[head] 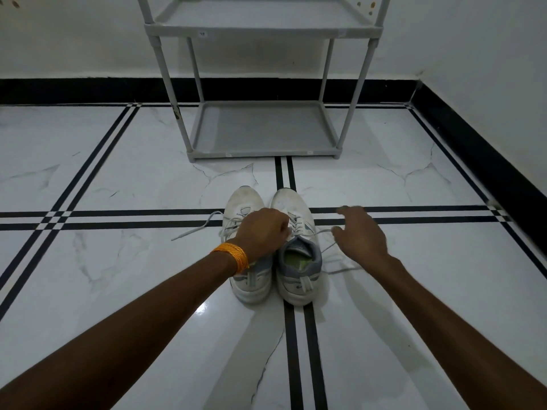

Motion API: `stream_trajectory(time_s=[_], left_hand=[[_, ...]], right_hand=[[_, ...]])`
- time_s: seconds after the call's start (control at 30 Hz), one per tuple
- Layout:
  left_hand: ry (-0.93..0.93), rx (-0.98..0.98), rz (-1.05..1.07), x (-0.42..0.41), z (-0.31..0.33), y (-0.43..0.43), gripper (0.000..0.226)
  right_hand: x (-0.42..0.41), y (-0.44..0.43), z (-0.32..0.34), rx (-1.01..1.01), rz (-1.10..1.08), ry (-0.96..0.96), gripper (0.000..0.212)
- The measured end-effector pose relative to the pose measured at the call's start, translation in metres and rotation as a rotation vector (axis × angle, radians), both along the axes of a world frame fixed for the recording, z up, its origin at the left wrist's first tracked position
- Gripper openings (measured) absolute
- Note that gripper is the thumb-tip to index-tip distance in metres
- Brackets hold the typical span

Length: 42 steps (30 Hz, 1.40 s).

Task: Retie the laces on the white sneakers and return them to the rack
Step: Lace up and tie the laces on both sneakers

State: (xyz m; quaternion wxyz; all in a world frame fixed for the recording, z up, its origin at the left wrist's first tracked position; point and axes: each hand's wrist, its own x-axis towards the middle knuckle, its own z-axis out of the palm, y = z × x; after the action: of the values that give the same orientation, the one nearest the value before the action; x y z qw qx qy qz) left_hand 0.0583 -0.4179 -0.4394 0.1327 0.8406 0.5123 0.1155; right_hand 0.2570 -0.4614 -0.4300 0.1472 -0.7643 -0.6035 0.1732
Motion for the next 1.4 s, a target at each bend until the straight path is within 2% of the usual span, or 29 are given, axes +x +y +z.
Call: stream_trajectory(time_s=[0.07, 0.13, 0.23, 0.37, 0.43, 0.57, 0.67, 0.77, 0.87, 1.0, 1.07, 1.13, 1.4], left_hand=[[0.042, 0.027, -0.036, 0.002, 0.002, -0.001, 0.028], [0.055, 0.035, -0.043, 0.002, 0.003, -0.001, 0.027], [0.089, 0.065, -0.052, -0.002, 0.004, 0.000, 0.027], [0.071, 0.068, -0.049, -0.006, 0.003, 0.003, 0.029], [-0.010, 0.012, -0.026, -0.005, 0.003, 0.005, 0.030], [-0.357, -0.369, 0.082, -0.005, 0.016, 0.008, 0.028], [-0.596, -0.573, 0.124, -0.008, 0.025, 0.008, 0.027], [-0.821, -0.684, 0.125, -0.008, 0.024, 0.005, 0.026], [-0.994, -0.725, 0.127, -0.003, 0.019, 0.002, 0.028], [-1.112, -0.652, 0.180, 0.001, 0.019, 0.000, 0.032], [-1.143, -0.628, 0.200, 0.002, 0.018, 0.000, 0.032], [-1.150, -0.614, 0.205, 0.005, 0.017, -0.001, 0.029], [-1.069, -0.573, 0.166, 0.009, 0.015, -0.004, 0.018]], right_hand=[[-0.014, 0.002, 0.002, 0.044, 0.126, 0.018, 0.037], [-0.024, 0.006, -0.001, -0.054, 0.202, 0.002, 0.029], [-0.028, 0.009, -0.002, -0.082, 0.202, -0.042, 0.014], [-0.030, 0.015, 0.003, -0.131, 0.207, -0.097, 0.015], [-0.026, 0.019, 0.009, -0.232, 0.207, -0.054, 0.013], [-0.009, 0.023, 0.031, -0.447, 0.167, 0.180, 0.019], [0.003, 0.023, 0.051, -0.555, 0.178, 0.302, 0.021], [0.002, 0.022, 0.061, -0.362, 0.209, 0.571, 0.016], [-0.005, 0.018, 0.058, -0.158, 0.153, 0.823, 0.023], [-0.018, 0.011, 0.039, -0.082, 0.094, 1.134, 0.017], [-0.023, 0.010, 0.030, -0.012, 0.049, 1.230, 0.016], [-0.026, 0.010, 0.025, 0.045, 0.002, 1.254, 0.018], [-0.030, 0.012, 0.019, 0.121, -0.044, 1.156, 0.021]])
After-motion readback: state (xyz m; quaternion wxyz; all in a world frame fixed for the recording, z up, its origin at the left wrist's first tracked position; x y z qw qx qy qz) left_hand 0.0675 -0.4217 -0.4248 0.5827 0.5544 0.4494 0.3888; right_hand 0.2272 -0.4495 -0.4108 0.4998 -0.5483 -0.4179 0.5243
